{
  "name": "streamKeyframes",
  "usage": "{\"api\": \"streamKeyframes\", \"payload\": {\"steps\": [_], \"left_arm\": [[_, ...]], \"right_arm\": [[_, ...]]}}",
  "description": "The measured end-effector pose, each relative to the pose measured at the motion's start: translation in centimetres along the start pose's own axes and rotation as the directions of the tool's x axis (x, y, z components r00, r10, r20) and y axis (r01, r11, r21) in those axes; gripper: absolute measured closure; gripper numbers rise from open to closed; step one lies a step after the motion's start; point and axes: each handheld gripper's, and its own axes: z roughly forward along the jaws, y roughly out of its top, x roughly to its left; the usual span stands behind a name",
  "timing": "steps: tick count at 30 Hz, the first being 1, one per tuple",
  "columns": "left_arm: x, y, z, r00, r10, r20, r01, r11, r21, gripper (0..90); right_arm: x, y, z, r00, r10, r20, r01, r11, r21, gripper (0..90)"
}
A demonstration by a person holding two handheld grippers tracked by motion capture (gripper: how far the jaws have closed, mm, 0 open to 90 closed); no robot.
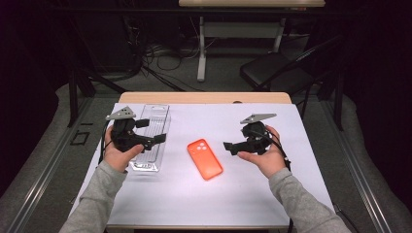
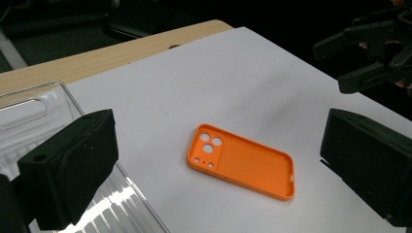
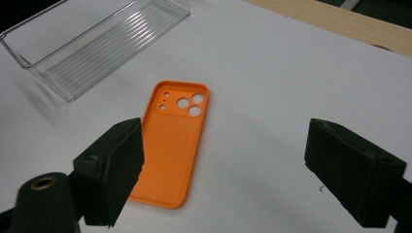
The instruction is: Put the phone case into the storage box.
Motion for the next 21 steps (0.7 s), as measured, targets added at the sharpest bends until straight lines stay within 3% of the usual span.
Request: {"api": "streamKeyframes", "payload": {"steps": [11,21], "left_arm": [[1.7,0.1,1.1,0.9977,-0.068,0.001,0.068,0.9974,-0.024,0.6],[2.3,0.1,1.0,0.9978,-0.051,-0.042,0.051,0.9986,-0.016,0.7]], "right_arm": [[-0.1,1.8,2.6,0.9999,-0.003,0.016,0.002,0.997,0.081,14.1],[-0.1,2.7,4.7,0.9995,-0.008,0.029,0.003,0.989,0.146,14.5]]}}
